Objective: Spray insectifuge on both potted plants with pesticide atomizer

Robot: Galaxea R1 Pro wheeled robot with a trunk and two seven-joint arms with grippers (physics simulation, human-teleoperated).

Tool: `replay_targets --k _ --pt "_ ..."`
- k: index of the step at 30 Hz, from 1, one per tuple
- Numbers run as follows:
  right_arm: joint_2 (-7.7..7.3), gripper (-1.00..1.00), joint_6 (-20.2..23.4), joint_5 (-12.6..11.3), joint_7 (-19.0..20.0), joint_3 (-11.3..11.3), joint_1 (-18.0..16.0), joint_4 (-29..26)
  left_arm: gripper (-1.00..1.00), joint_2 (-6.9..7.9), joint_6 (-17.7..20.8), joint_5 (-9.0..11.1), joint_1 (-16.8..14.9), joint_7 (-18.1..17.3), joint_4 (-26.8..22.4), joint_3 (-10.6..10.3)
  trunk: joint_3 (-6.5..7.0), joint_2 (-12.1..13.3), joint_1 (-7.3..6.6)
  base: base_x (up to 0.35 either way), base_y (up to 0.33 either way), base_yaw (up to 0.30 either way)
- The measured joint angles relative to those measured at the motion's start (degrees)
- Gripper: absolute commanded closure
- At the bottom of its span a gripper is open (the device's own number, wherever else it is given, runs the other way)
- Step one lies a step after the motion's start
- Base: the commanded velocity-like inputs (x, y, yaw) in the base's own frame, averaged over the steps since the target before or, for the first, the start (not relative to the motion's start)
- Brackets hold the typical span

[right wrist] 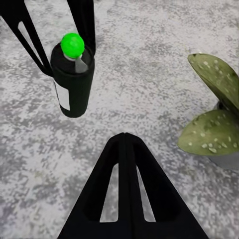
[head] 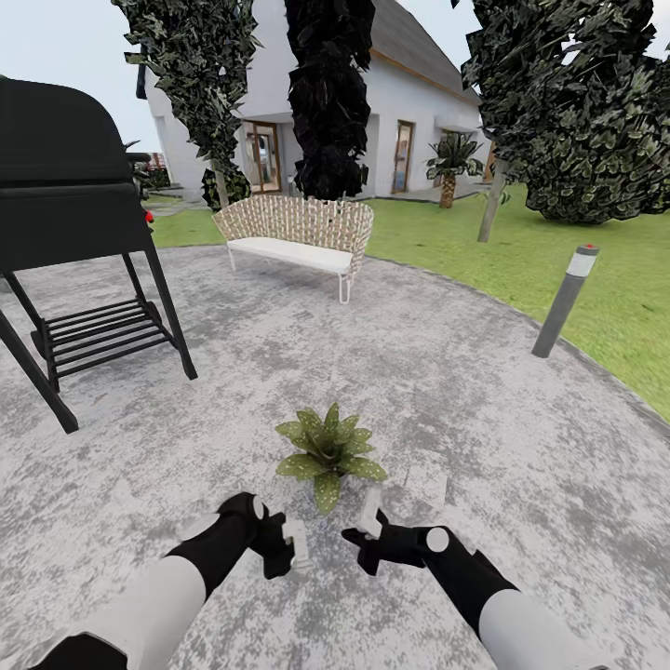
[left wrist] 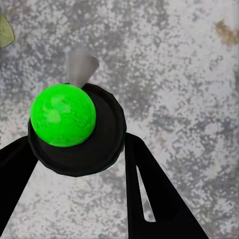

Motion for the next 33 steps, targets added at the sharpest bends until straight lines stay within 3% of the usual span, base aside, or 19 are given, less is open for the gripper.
replay_targets --k 17,23,31,33 --pt "1.9 1.0 0.0 -0.1 0.0 0.0 0.0 -1.0 1.0 -0.93 -0.2 0.6 0.0 0.6 -0.4 0.1 0.0 0.0 0.0 0.0 0.0 0.0" --pt "1.99 1.0 0.0 -0.1 0.0 0.0 0.0 -1.0 1.0 -2.17 -3.7 0.7 0.0 0.6 0.0 0.1 0.0 0.0 0.0 0.0 0.0 0.0" --pt "1.99 1.0 0.0 -0.1 0.0 0.0 0.0 -0.9 1.0 -3.76 -4.0 0.8 0.0 0.6 -0.1 0.2 0.0 0.0 0.0 0.0 0.0 0.0" --pt "1.99 1.0 0.0 -0.1 0.0 0.0 0.0 -0.9 1.0 -3.86 -4.1 1.8 0.0 0.6 -0.1 0.2 0.0 0.0 0.0 0.0 0.0 0.0"
